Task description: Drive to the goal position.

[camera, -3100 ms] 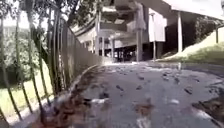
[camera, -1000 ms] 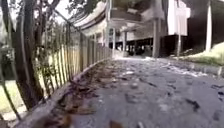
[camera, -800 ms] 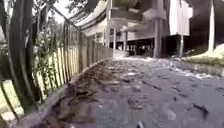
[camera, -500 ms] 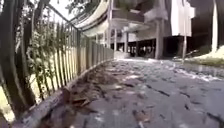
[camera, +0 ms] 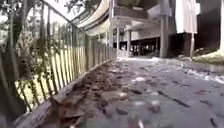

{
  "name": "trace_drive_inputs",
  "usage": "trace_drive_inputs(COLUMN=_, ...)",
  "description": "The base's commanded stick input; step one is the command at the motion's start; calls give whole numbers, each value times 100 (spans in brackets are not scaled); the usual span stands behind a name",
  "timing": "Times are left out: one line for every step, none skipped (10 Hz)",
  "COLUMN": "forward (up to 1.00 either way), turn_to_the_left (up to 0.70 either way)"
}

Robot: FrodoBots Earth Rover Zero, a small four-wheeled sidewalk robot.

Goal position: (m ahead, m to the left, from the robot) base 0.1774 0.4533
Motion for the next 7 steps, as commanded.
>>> trace_drive_inputs(forward=70, turn_to_the_left=0)
trace_drive_inputs(forward=70, turn_to_the_left=0)
trace_drive_inputs(forward=70, turn_to_the_left=0)
trace_drive_inputs(forward=70, turn_to_the_left=0)
trace_drive_inputs(forward=70, turn_to_the_left=0)
trace_drive_inputs(forward=70, turn_to_the_left=0)
trace_drive_inputs(forward=70, turn_to_the_left=0)
